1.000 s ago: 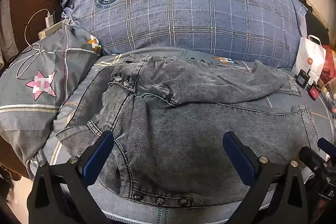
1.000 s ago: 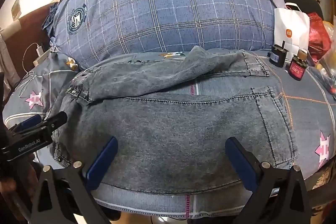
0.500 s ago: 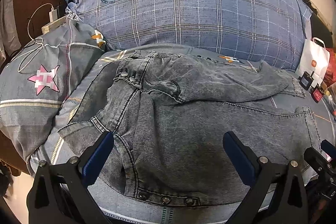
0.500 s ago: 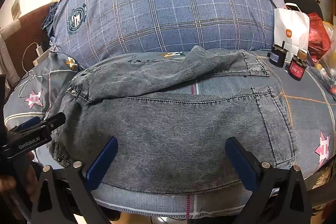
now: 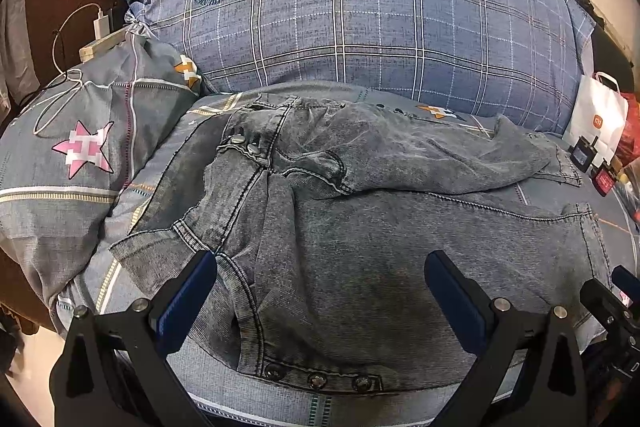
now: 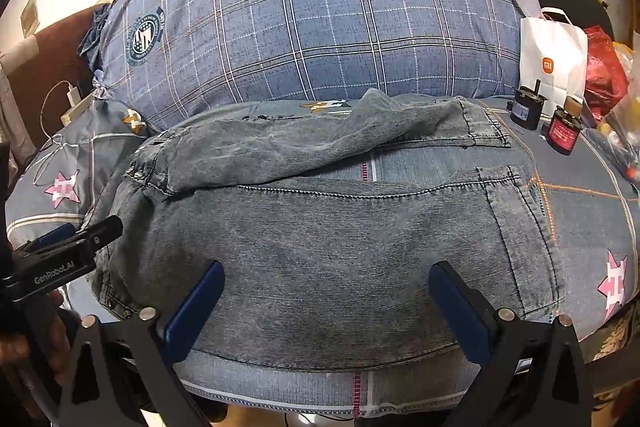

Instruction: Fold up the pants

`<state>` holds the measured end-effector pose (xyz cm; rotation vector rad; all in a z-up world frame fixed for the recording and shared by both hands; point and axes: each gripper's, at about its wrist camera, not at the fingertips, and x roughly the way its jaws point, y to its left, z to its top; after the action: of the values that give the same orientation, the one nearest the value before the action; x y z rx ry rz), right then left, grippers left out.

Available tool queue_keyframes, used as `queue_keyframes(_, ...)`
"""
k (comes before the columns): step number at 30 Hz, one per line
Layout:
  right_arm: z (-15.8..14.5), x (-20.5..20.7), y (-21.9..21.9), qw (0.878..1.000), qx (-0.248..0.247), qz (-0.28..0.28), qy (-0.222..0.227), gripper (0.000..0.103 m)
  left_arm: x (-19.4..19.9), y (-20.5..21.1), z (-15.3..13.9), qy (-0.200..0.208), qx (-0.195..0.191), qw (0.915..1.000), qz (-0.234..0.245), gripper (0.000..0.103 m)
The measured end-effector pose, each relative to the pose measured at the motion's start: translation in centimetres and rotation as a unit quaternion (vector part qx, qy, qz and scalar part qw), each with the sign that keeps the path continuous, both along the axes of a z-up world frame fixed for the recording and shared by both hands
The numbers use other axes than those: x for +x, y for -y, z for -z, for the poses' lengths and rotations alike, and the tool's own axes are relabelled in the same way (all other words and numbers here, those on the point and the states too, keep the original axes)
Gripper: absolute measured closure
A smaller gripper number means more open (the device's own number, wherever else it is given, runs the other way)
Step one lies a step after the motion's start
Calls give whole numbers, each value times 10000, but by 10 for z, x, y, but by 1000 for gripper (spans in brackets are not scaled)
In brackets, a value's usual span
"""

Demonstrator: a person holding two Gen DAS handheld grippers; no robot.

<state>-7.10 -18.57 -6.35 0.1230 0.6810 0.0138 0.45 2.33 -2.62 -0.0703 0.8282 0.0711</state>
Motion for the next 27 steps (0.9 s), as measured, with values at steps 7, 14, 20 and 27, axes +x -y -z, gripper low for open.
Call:
queue_keyframes(7,4,1,0,10000,22,8,-56,0,1,-2,1,-33,-7,10000,-20,0)
queue_keyframes(14,3,1,-1,10000,9,1,-37,0,0,-2,2,-37,-10,10000,-5,0)
queue_keyframes(20,2,3,-1,10000,1,32,-32,0,1,-1,2,-49,-14,10000,13,0)
queue_keyframes(27,0,4,-2,10000,-6,-7,-32,0,1,-3,2,-44,-27,10000,-13,0)
